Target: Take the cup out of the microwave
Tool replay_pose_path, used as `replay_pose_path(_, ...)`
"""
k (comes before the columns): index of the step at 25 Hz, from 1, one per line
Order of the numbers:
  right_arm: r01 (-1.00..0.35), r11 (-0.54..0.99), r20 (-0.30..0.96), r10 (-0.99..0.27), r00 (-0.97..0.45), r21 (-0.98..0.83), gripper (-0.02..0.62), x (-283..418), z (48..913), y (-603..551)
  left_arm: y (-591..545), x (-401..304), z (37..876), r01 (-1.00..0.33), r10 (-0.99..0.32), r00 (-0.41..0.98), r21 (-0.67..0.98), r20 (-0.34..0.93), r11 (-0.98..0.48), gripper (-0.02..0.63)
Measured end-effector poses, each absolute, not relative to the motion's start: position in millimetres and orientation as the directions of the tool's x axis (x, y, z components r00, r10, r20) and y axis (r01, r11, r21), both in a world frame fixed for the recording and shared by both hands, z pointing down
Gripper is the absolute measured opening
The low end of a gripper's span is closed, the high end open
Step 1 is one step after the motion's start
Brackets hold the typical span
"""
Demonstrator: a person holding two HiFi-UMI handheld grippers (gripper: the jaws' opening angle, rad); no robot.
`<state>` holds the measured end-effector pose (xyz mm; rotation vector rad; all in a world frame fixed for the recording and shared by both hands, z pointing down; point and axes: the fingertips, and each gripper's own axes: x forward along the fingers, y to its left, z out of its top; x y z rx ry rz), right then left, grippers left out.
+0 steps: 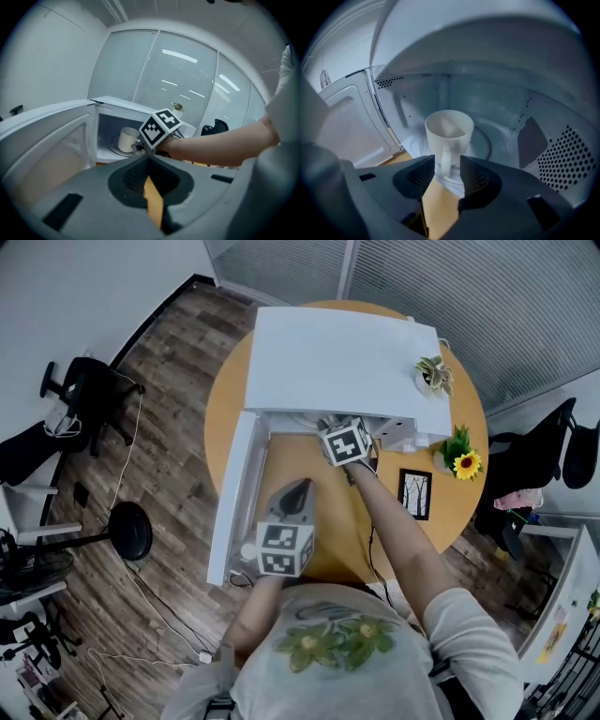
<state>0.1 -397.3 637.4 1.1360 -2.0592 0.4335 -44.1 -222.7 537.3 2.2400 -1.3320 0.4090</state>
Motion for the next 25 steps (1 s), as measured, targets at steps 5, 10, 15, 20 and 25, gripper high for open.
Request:
replay_pose_path(5,-0.819,0.569,0.774,-0.550,-0.313,0.074,0.143,0.2,646.8,-397.3,-225.3,-44.6,542.2,-0.878,-0.722,0.479,0.270,0.500,-0.396,0.003)
replay_pose_path(10,-0.811,0.578,0.780,-0.546,-0.304,0.089,0.100,-1.9,649.3,-397.5,-225.4,-46.7,545.9,-0.879,-0.721,0.477,0.268,0.503,-0.395,0.003)
replay_pose_path(15,-0.801,0.591,0.792,-0.531,-0.301,0.092,0.064,-1.0,651.0,-397.6,-226.1,-44.4,544.9,-0.878,-0.716,0.478,0.270,0.508,-0.395,0.005)
replay_pose_path(20,-0.801,0.593,0.791,-0.529,-0.308,0.084,0.061,0.2,650.6,-394.8,-226.7,-43.5,544.3,-0.878,-0.716,0.478,0.272,0.509,-0.393,0.003)
replay_pose_path(25,-0.800,0.595,0.772,-0.545,-0.327,0.080,0.060,1.5,646.5,-387.7,-228.3,-44.0,544.0,-0.881,-0.720,0.473,0.269,0.508,-0.389,0.003)
